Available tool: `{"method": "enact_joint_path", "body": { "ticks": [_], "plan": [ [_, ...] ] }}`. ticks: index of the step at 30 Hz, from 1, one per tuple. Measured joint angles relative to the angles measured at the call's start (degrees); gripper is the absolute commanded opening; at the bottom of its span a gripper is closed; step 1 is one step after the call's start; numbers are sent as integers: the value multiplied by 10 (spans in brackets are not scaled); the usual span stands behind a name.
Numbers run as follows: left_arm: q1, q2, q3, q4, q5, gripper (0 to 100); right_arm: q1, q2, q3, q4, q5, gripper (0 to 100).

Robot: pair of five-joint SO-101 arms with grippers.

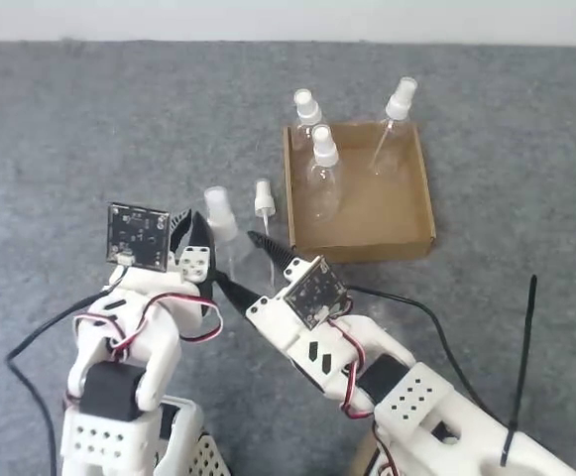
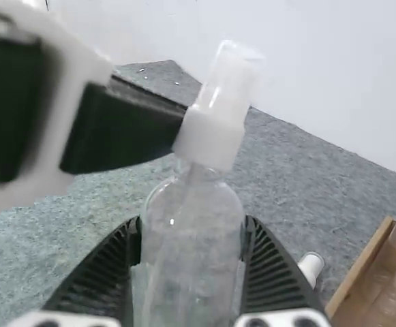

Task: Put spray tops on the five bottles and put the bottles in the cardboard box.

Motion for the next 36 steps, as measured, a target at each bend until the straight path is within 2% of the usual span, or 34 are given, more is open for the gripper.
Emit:
{"method": "enact_joint_path", "body": {
  "ticks": [6,36],
  "plan": [
    [0,0,27,-26,1,19,1,0,0,0,0,6],
    [-1,-2,56,-35,2,21,2,0,1,0,0,6]
  ]
}}
